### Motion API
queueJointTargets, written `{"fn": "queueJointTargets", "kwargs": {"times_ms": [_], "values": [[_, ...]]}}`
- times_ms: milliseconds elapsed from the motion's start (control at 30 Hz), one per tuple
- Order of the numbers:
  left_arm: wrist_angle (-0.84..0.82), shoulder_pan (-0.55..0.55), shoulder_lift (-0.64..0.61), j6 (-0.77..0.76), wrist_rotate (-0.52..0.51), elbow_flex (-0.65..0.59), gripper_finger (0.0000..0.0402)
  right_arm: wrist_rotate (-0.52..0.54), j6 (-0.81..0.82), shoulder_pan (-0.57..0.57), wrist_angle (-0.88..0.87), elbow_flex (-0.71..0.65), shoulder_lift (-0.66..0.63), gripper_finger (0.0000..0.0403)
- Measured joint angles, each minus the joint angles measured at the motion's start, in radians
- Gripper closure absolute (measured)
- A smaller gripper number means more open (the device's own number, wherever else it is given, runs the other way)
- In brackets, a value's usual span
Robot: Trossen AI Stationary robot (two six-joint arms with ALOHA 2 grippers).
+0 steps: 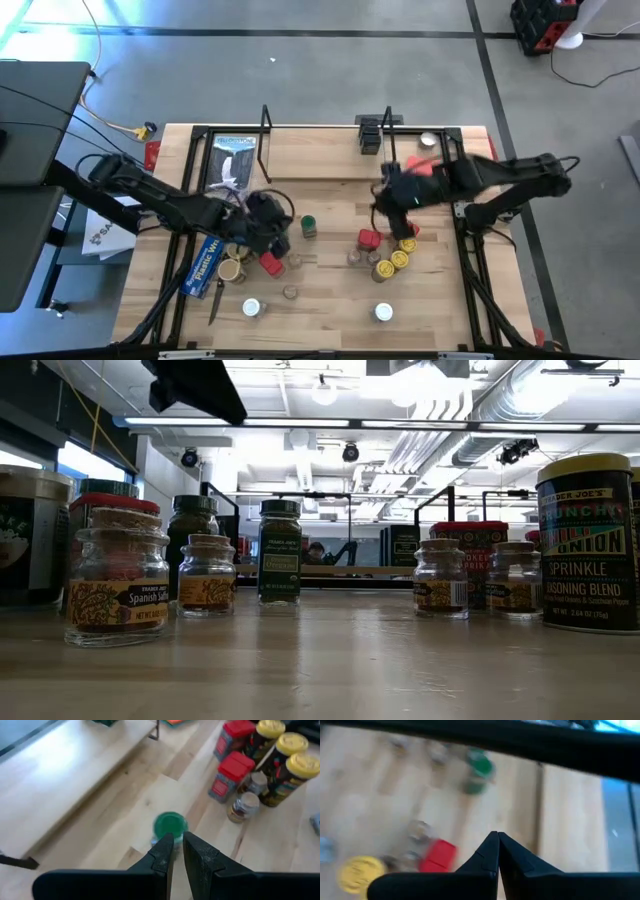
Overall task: Shelf spices
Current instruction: Put the transparent seasoning bottle on the shelf
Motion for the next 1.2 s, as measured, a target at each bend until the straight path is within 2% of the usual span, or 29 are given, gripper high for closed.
{"fn": "queueJointTargets", "kwargs": {"times_ms": [133,267,433,667,767,867,1067,1200], "values": [[0.067,-0.019,0.082,0.009,-0.001,0.000,0.0365,0.003,0.048,0.138,0.141,-0.155,-0.038,0.0403],[0.137,-0.032,0.155,0.010,-0.010,0.000,0.0365,0.005,0.159,0.207,0.310,-0.321,-0.061,0.0403],[0.241,-0.039,0.211,0.018,-0.014,-0.001,0.0365,0.005,0.263,0.231,0.507,-0.466,-0.061,0.0403],[0.356,-0.037,0.219,0.121,-0.013,0.000,0.0365,-0.020,0.276,0.230,0.728,-0.563,-0.061,0.0403],[0.399,-0.037,0.219,0.156,-0.013,0.000,0.0365,-0.001,0.274,0.222,0.718,-0.557,-0.061,0.0397],[0.433,-0.037,0.218,0.183,-0.012,0.000,0.0365,-0.015,0.273,0.220,0.667,-0.518,-0.061,0.0372],[0.443,-0.036,0.218,0.187,-0.012,0.000,0.0365,-0.125,0.318,0.266,0.506,-0.437,-0.062,0.0281],[0.442,-0.029,0.218,0.200,-0.017,0.000,0.0365,-0.154,0.411,0.333,0.428,-0.437,-0.059,0.0224]]}}
